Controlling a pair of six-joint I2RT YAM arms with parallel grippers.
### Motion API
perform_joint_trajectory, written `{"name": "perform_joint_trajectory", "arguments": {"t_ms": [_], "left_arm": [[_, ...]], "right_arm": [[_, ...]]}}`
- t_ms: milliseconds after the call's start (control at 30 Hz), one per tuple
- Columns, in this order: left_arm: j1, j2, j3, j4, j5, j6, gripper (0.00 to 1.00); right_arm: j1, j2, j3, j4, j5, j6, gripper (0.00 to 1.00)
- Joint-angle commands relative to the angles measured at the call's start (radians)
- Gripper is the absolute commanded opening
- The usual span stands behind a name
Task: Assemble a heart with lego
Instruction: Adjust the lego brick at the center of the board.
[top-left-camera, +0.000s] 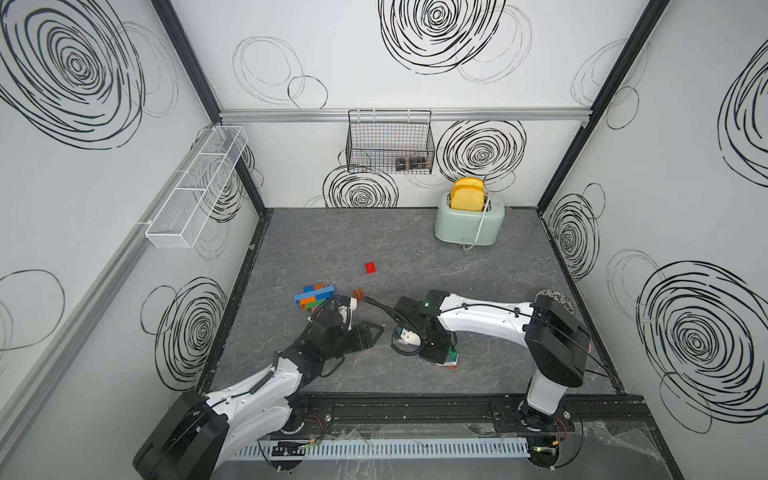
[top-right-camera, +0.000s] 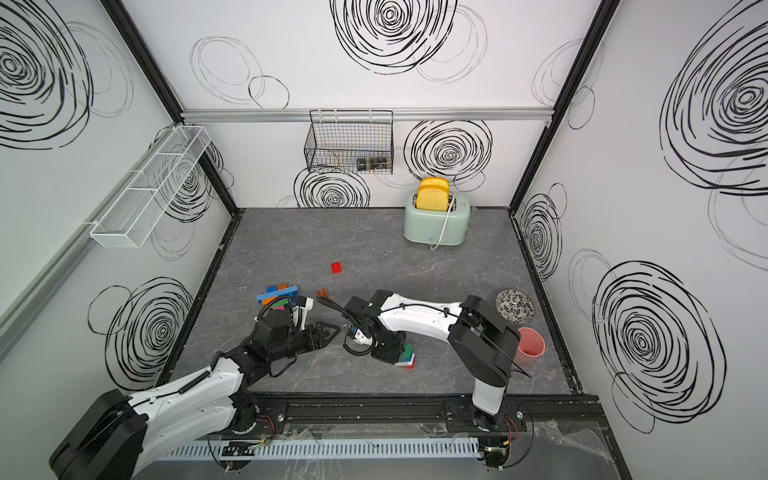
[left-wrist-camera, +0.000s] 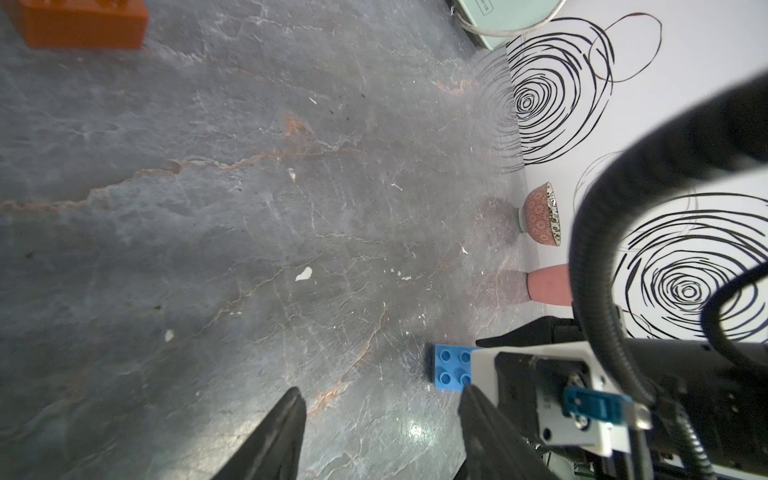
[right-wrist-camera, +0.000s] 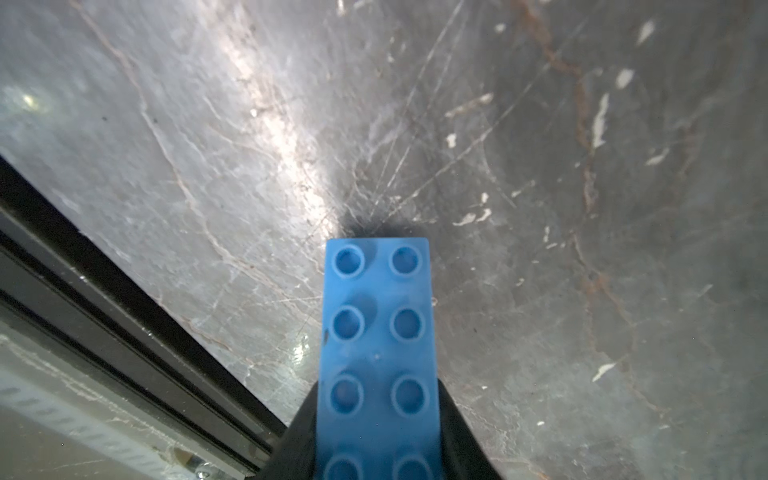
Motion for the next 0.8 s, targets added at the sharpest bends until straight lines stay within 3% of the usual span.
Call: {"name": "perform_joint_trajectory", "arguments": {"t_ms": [0, 567, 767], "left_arm": [[0.008, -0.008, -0.006, 0.044, -0.002, -0.011, 0.64], [0.015, -0.016, 0.000, 0.036, -0.008, -0.013, 0.64], [0.051, -0.059, 0.020, -0.017, -0.008, -0.002, 0.64]], "right_arm": [[0.005, -0.030, 0.022, -0.012, 0.003, -0.007, 0.30], [-0.001, -0.092, 0.141, 0.010, 0.037, -0.015, 0.22], [-0.041, -0.206, 0.086, 0.217, 0.034, -0.040, 0.23]]}}
